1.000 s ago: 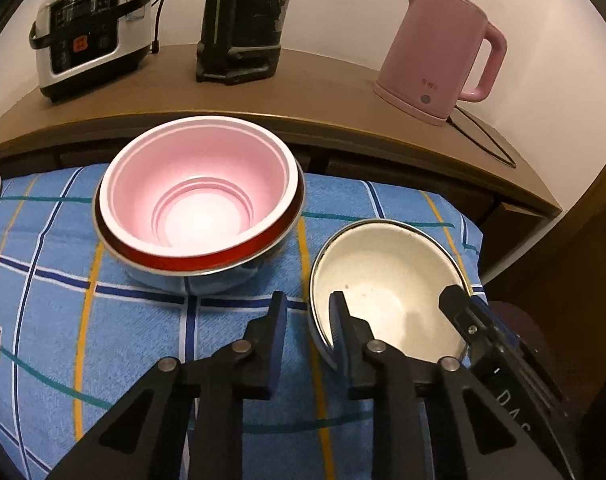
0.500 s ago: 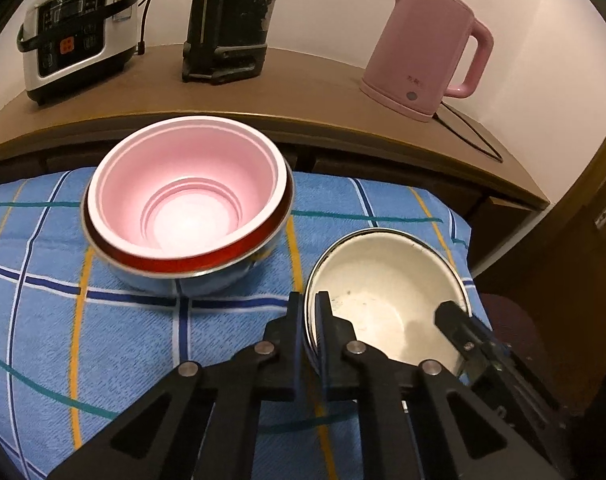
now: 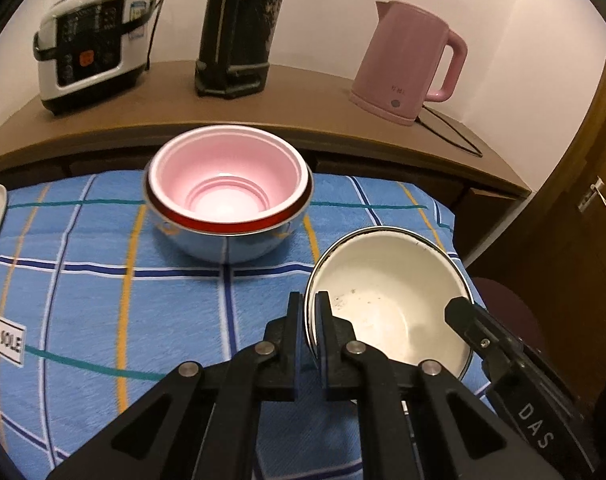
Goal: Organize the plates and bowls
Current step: 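Carry the white enamel bowl with the right gripper over the nested bowls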
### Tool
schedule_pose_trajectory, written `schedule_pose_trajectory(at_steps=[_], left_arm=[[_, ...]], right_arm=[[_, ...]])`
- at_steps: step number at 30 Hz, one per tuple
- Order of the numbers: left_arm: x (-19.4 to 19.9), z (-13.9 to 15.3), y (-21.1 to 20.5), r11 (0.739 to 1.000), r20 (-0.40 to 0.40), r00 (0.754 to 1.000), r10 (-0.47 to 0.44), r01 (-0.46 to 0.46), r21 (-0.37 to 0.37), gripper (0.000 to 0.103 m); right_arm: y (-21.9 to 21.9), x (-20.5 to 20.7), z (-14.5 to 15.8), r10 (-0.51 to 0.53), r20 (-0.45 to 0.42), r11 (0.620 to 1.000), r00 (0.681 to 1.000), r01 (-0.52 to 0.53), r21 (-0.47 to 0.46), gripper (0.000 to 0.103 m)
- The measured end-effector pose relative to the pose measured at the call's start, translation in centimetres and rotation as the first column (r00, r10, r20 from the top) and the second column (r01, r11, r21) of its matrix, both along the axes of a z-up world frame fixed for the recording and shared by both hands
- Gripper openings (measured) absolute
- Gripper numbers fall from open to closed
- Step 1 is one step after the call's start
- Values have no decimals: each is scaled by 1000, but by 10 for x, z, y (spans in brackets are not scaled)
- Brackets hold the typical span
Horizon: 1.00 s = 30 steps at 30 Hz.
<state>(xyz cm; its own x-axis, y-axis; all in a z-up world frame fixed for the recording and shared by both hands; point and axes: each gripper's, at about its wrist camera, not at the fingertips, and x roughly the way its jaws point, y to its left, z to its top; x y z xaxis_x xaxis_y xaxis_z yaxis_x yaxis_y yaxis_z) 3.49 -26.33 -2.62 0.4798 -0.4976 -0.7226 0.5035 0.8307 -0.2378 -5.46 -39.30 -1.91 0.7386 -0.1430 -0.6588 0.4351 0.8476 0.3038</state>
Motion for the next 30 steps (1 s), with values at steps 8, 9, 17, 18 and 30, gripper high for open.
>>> schedule_pose_trajectory(at_steps=[8, 9, 17, 18, 30], left_arm=[[-6, 1, 31, 1000, 3, 1000, 25, -25, 11, 7], [-5, 1, 36, 999, 5, 999, 31, -31, 9, 7], [-2, 11, 69, 996, 44, 995, 92, -92, 7, 7], [-1, 11, 73, 995, 45, 994, 97, -98, 6, 7], [0, 16, 96, 992, 52, 991, 127, -127, -7, 7]], right_arm=[[30, -1, 2, 43, 2, 999, 999, -43, 6, 8], [34, 0, 3, 51, 3, 999, 999, -51, 4, 9], [67, 12, 9, 111, 10, 994, 994, -111, -17, 9], [70, 13, 10, 116, 11, 993, 993, -116, -18, 9], [95, 16, 19, 135, 11, 990, 991, -135, -52, 9]])
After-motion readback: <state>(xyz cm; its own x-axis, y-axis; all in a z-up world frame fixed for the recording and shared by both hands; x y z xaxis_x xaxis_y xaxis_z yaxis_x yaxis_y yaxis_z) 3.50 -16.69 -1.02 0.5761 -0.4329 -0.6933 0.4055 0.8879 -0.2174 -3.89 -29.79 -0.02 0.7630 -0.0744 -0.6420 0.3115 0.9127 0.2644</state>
